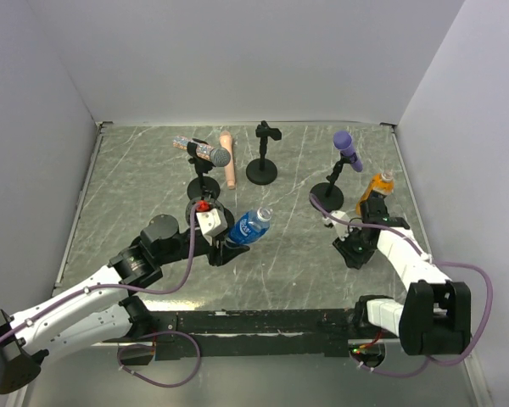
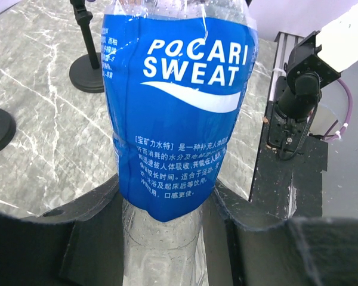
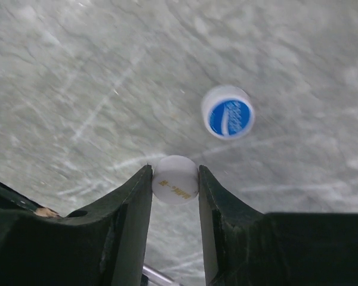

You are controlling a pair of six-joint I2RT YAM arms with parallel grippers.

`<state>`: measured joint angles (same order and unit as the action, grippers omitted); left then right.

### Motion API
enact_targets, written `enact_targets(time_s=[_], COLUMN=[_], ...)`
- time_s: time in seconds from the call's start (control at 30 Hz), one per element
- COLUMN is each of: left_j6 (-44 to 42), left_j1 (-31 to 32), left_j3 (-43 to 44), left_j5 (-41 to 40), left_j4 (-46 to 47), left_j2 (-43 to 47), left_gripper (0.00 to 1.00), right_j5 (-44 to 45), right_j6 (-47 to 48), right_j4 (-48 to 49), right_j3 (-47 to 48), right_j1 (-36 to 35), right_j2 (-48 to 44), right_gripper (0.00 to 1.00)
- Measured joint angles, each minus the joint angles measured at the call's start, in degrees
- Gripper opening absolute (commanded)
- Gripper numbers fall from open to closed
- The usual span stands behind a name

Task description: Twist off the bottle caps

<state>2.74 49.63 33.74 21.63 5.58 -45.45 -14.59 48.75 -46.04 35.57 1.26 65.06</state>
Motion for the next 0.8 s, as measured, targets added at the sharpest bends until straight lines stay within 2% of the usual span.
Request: enact_targets(time_s=[0.1,0.23,0.33,0.43,0.47,0.53,0.6,0.7,0.8], left_j6=[0.37,1.2,1.42,1.62,1.75,2.47,2.58,2.47,2.36], left_j1=[0.0,0.0,0.0,0.0,0.07,0.35,0.98,2.14,2.73], left_j3=[-0.52,-1.44,-1.66,-1.66,-1.66,-1.64,-1.62,-1.36,-0.35], left_j5=[0.15,0.42,0.66,1.27,1.55,2.14,2.58,2.99,3.26], left_j4=[0.7,1.14,1.2,2.23,2.86,4.46,5.77,6.86,7.32], left_j2=[0.02,0.37,0.31,-0.04,-0.37,-1.86,-4.15,-8.59,-12.79], left_gripper=[0.01,0.01,0.01,0.01,0.01,0.01,0.01,0.01,0.01], right_j5=[-0.33,-0.04,-0.04,-0.7,-1.42,-4.61,-8.85,-18.91,-30.23], right_j6=[-1.44,-2.43,-2.93,-3.23,-3.17,-1.79,0.74,8.28,17.42], right_j4=[0.85,2.03,2.25,-0.39,-2.08,-7.89,-12.5,-18.21,-22.51], right_j3=[0.0,-0.04,-0.04,1.29,2.62,8.85,16.74,27.8,32.3], right_j1=[-1.81,-2.36,-2.36,-2.27,-2.14,-1.18,-0.35,0.13,-1.31], right_j2=[2.86,4.33,4.07,3.13,2.69,1.29,-0.92,-5.9,-9.2], right_gripper=[0.47,0.59,0.61,0.63,0.68,0.81,0.99,0.99,0.99])
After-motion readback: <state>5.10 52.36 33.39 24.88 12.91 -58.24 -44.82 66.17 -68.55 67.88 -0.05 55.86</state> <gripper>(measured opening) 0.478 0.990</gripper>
